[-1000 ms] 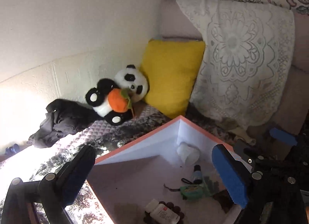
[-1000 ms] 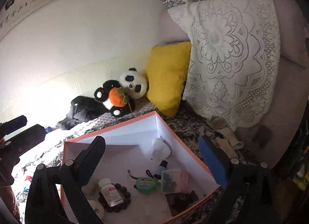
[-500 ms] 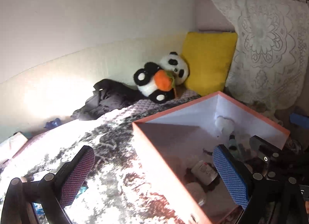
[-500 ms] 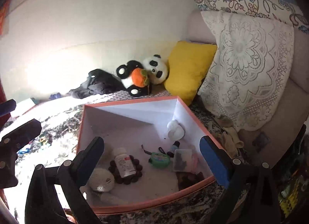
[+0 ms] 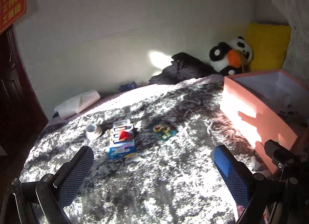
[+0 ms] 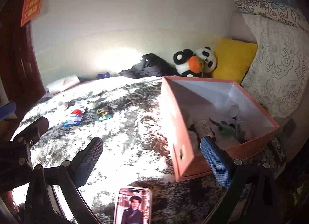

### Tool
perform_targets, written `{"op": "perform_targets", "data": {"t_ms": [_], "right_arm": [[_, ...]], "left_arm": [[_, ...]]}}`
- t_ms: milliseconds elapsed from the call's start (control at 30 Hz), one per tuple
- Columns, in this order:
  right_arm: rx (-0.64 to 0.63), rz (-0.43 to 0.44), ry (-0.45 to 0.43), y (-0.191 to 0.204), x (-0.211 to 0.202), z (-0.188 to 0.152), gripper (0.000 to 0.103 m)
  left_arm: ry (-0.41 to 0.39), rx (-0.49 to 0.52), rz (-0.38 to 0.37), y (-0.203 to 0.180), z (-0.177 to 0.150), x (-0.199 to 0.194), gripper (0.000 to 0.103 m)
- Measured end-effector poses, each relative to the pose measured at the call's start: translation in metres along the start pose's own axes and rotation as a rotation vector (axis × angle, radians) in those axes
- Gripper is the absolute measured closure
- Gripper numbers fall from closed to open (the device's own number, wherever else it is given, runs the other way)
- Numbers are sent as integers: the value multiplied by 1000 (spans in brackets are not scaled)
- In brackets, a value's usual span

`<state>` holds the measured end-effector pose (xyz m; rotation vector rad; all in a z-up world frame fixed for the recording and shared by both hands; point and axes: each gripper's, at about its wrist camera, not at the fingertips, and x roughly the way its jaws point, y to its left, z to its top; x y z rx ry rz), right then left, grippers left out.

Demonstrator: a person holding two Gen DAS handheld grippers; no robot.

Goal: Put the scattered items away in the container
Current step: 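Move both open grippers out of the box back over the bed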

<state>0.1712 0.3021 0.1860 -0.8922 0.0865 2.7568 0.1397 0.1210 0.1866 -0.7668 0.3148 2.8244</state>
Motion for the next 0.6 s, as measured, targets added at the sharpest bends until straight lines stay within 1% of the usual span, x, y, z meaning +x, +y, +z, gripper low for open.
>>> {"op": "perform_targets", "data": {"t_ms": [100,233,300,400,467,533,600], "right_arm": [[-58,21,13,46,7,-9,1],[-116,45,42,101,20,-22,0],[-143,77,63,126,26,-26,0],[-196,119,91,161,35,-35,0],[-223,138,101,182,40,-40,0],[-239,157,118,198,47,-45,0],[-250,176,139,212,54,-50,0]], "left_arm": [[45,-64,32,39,-21,6,1],[94,-153,102,83,-48,14,1],[95,-196,122,101,-59,16,1],[56,-253,168,123,-72,12,0],[41,-279,159,132,-76,13,0],[37,-284,152,137,-80,16,0],[53,-260,175,138,-84,24,0]]}}
